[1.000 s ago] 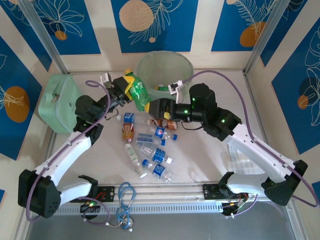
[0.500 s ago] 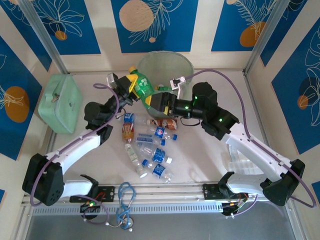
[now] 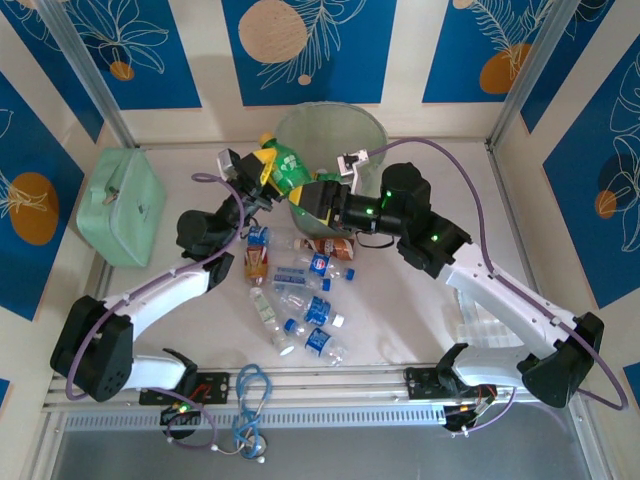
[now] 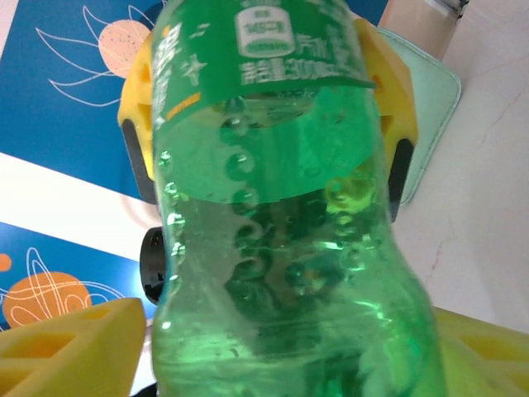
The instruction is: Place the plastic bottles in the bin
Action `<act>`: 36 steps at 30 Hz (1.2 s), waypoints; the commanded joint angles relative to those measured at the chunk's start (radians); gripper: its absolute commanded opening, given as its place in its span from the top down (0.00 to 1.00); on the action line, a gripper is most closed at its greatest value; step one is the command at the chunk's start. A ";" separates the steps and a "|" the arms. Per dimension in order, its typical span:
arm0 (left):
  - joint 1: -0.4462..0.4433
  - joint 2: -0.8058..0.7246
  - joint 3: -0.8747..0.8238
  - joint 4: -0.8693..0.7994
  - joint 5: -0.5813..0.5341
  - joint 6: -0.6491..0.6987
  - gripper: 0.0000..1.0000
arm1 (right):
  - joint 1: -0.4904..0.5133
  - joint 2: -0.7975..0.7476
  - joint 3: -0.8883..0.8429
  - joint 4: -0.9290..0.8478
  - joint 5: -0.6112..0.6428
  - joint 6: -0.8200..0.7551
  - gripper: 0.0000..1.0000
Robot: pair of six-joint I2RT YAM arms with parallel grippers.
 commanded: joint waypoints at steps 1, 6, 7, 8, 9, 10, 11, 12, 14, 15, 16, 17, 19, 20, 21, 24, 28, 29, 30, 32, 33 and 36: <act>-0.011 0.005 0.000 0.093 -0.019 -0.003 0.59 | 0.000 0.002 -0.011 0.033 -0.010 0.002 0.30; -0.011 0.010 -0.008 0.096 -0.022 -0.003 0.60 | 0.001 0.003 -0.006 0.023 -0.005 -0.001 0.37; -0.011 0.010 -0.008 0.093 -0.020 -0.002 0.60 | 0.001 0.002 -0.004 0.019 -0.003 -0.001 0.39; -0.011 0.010 -0.010 0.088 -0.018 0.001 0.60 | 0.001 0.003 -0.003 0.017 -0.003 -0.004 0.40; -0.011 0.009 -0.011 0.077 -0.015 0.005 0.60 | 0.000 0.002 -0.002 0.014 -0.002 -0.005 0.41; -0.011 0.006 -0.013 0.064 -0.013 0.011 0.60 | 0.001 0.002 0.000 0.010 0.000 -0.008 0.42; -0.011 0.002 -0.014 0.051 -0.010 0.017 0.60 | 0.002 0.001 0.002 0.006 0.003 -0.010 0.44; -0.011 -0.002 -0.016 0.035 -0.005 0.026 0.59 | 0.003 0.001 0.003 0.000 0.004 -0.014 0.45; -0.011 -0.010 -0.014 0.005 0.008 0.043 0.51 | 0.002 -0.002 0.014 -0.021 0.014 -0.023 0.46; -0.011 -0.016 -0.013 -0.012 0.015 0.056 0.40 | 0.004 -0.002 0.020 -0.034 0.018 -0.028 0.47; -0.010 -0.023 -0.011 -0.035 0.024 0.073 0.26 | 0.003 -0.003 0.029 -0.049 0.023 -0.035 0.47; -0.008 -0.033 -0.010 -0.057 0.034 0.096 0.14 | 0.004 -0.004 0.037 -0.066 0.031 -0.041 0.47; 0.011 -0.070 0.014 -0.170 0.090 0.188 0.00 | 0.002 -0.005 0.066 -0.111 0.050 -0.060 0.47; 0.026 -0.097 0.029 -0.254 0.114 0.235 0.00 | 0.001 -0.004 0.083 -0.138 0.061 -0.071 0.47; 0.039 -0.135 0.047 -0.366 0.128 0.301 0.00 | -0.003 0.000 0.112 -0.175 0.072 -0.083 0.48; 0.064 -0.253 0.141 -0.777 0.116 0.536 0.00 | -0.025 0.021 0.207 -0.313 0.102 -0.117 0.50; 0.066 -0.351 0.321 -1.323 -0.016 0.899 0.00 | -0.071 0.058 0.319 -0.470 0.145 -0.146 0.50; 0.066 -0.365 0.362 -1.442 -0.081 0.970 0.00 | -0.089 0.072 0.349 -0.508 0.145 -0.150 0.49; 0.066 -0.374 0.395 -1.553 -0.144 1.031 0.00 | -0.113 0.093 0.379 -0.544 0.139 -0.153 0.49; 0.067 -0.387 0.433 -1.680 -0.222 1.115 0.00 | -0.153 0.133 0.430 -0.586 0.115 -0.165 0.50; 0.067 -0.391 0.443 -1.728 -0.250 1.141 0.00 | -0.173 0.154 0.455 -0.607 0.104 -0.174 0.50; 0.067 -0.403 0.436 -1.810 -0.277 1.177 0.00 | -0.218 0.232 0.563 -0.689 0.096 -0.218 0.51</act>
